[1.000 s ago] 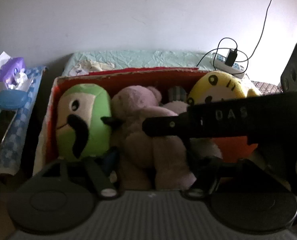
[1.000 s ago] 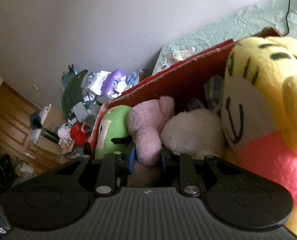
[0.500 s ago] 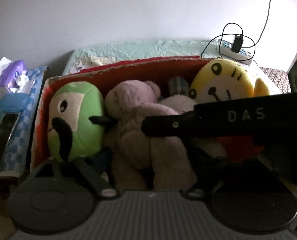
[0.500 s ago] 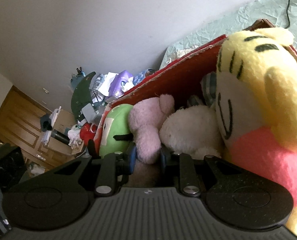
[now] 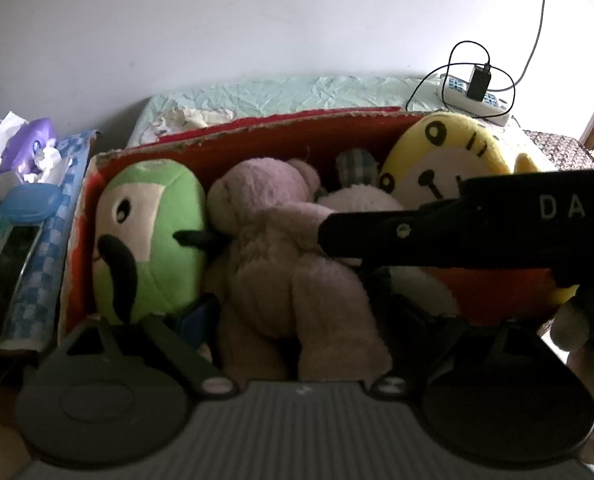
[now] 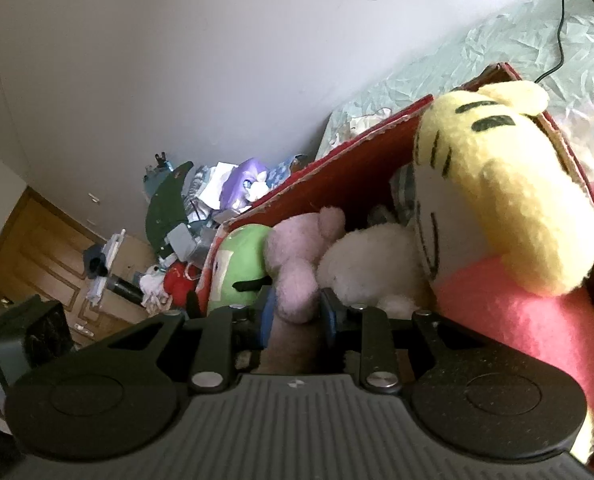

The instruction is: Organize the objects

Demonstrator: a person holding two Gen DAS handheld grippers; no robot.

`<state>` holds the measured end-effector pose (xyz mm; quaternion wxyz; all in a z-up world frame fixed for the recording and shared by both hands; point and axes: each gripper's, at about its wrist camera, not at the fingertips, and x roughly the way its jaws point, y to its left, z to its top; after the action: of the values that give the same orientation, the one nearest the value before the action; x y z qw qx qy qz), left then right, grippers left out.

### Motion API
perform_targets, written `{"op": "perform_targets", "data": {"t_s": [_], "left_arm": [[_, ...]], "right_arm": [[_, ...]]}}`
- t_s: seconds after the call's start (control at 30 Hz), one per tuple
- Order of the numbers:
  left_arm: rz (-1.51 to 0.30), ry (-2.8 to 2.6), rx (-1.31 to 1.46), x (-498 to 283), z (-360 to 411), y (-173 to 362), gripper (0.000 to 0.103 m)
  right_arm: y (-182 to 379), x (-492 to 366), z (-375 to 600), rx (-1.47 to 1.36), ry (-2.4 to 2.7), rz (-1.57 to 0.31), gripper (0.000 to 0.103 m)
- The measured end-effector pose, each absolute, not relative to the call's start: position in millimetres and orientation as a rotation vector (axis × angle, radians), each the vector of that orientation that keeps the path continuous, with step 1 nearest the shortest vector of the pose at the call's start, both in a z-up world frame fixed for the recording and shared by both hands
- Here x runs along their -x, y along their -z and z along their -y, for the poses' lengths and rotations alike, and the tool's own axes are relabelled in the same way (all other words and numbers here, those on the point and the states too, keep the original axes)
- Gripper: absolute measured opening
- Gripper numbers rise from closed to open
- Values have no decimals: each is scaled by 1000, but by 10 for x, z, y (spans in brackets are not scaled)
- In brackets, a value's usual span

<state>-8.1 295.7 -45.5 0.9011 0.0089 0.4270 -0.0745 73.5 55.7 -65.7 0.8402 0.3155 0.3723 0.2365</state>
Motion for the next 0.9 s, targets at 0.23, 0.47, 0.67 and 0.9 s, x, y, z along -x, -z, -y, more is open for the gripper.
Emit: {"op": "perform_targets", "data": {"t_s": [0.23,0.47,0.67,0.9], "left_arm": [[-893,141,-34,75,-2926,463,94],[-905,127,-37,52,-2903,466,96],[-925,113,-40,25,-2882,475,100],[-938,104,-41,14,-2869,474,101]], "right_arm": [[682,-742,-661,-595,-490,-778,24],[694,-729,-682,-565,-490,-770,23],[701,-712,-717,-536,-492,-776,23],[711,-705,-716,-537,-490,-773,23]]}}
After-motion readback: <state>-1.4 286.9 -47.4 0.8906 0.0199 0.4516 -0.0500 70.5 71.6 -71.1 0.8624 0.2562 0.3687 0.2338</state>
